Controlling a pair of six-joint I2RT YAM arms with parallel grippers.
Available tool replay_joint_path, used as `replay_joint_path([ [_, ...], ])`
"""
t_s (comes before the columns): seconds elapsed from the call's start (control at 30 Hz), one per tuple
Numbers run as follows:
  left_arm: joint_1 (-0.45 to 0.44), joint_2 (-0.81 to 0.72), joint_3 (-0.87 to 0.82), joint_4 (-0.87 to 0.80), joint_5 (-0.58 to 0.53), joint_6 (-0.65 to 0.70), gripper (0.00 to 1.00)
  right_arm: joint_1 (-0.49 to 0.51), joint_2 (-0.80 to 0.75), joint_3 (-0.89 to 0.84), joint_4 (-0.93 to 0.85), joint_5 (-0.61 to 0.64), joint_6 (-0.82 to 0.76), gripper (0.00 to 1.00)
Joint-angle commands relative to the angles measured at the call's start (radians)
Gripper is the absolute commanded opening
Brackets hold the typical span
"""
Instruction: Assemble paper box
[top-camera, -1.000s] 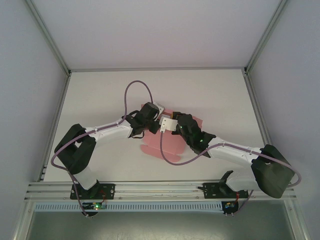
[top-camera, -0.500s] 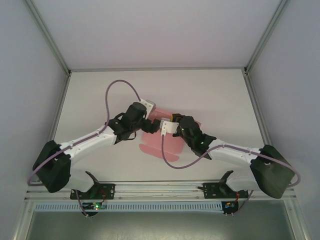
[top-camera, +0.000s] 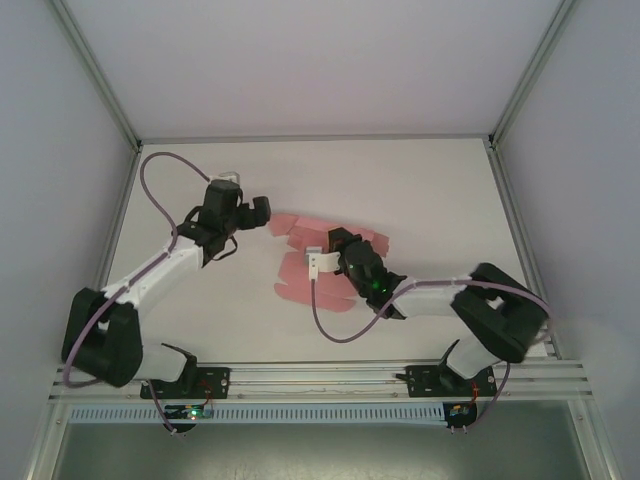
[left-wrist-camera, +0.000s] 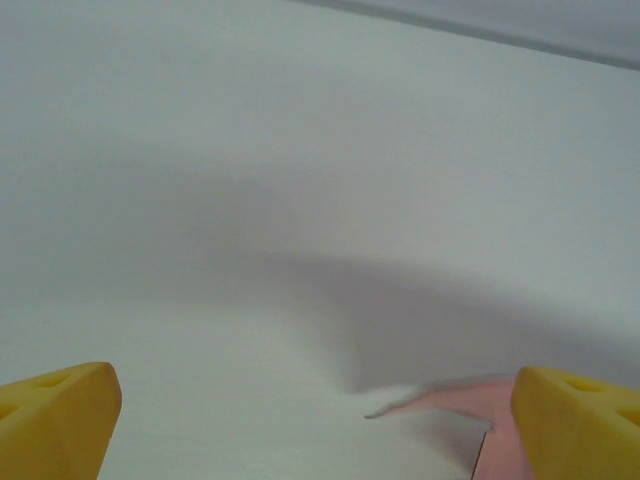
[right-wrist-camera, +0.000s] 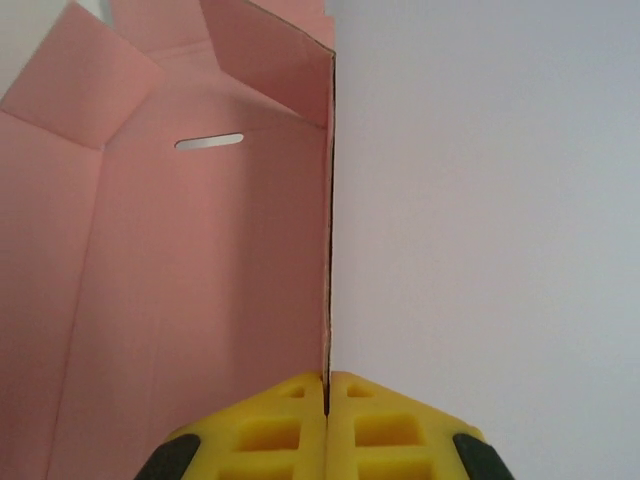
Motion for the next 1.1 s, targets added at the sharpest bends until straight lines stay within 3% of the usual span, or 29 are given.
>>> replay_joint_path([
  [0.0, 0.061, 0.101, 0.046, -0.022, 0.035, -0.072, 1.0, 0.013, 0.074, -0.01, 0.156, 0.044, -0.092, 0.0],
  [0.43, 0.147, 0.403, 0.206, 0.142, 0.2, -0.009, 1.0, 0.017, 0.036, -0.015, 0.084, -0.024, 0.011, 0.0],
  [0.57, 0.145, 0.472, 0.247, 0.164, 0.394, 0.029, 1.0, 0.016, 0.037, -0.015, 0.084, -0.013, 0.022, 0.0],
  [0.63, 0.143, 0.47, 0.215, 0.203, 0.501, 0.056, 1.0, 0.016, 0.036, -0.016, 0.082, -0.001, 0.026, 0.0],
  [0.8, 0.13, 0.401, 0.11, 0.202, 0.561, 0.095, 1.0, 0.018, 0.028, -0.012, 0.07, 0.036, 0.036, 0.0],
  [1.07, 0.083, 0.306, -0.032, 0.302, 0.753, 0.168, 0.93, 0.024, 0.008, -0.009, 0.019, 0.049, 0.078, 0.0],
])
